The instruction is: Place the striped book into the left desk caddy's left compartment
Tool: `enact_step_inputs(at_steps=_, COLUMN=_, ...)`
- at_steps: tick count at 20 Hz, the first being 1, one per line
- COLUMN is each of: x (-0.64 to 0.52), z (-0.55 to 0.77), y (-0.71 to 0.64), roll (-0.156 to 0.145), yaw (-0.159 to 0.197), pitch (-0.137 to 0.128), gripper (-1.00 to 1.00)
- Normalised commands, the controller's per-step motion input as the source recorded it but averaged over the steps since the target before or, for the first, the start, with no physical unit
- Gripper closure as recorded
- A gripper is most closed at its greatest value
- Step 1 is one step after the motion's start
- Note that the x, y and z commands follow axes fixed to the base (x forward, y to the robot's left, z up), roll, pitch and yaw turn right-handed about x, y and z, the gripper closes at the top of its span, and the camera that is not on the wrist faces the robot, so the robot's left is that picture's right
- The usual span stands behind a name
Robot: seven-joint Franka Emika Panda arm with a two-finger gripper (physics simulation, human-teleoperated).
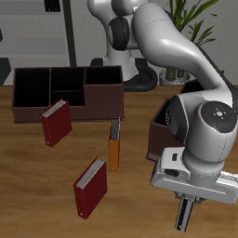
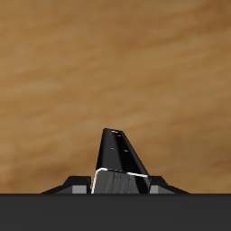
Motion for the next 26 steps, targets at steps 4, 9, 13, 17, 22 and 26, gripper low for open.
enact_step_inputs(at_steps=4, x=-0.04, z=0.14, y=-0.09, roll=-0.006, yaw=-0.005, pitch=-0.011, gripper=1.00)
enact_step_inputs(at_steps=9, x=-0.27, z=0.56, y=-0.23, roll=-0.014, yaw=0.010, pitch=-0.022, gripper=1.00)
enact_step_inputs(at_steps=13, x=-0.32, z=0.65, y=-0.30, roll=-0.023, yaw=0.024, pitch=-0.036, gripper=1.00)
enact_step_inputs(at_steps=17, x=-0.33, z=0.52, y=-0.32, roll=-0.028, yaw=0.005, pitch=-0.024, gripper=1.00)
enact_step_inputs(at_steps=22, x=-0.45, z=0.68, y=-0.50, roll=-0.053, yaw=0.012, pitch=-0.021, gripper=1.00)
enact_step_inputs(at_steps=26, x=-0.50, z=0.51, y=-0.28, roll=-0.018, yaw=-0.004, pitch=-0.039, gripper=1.00)
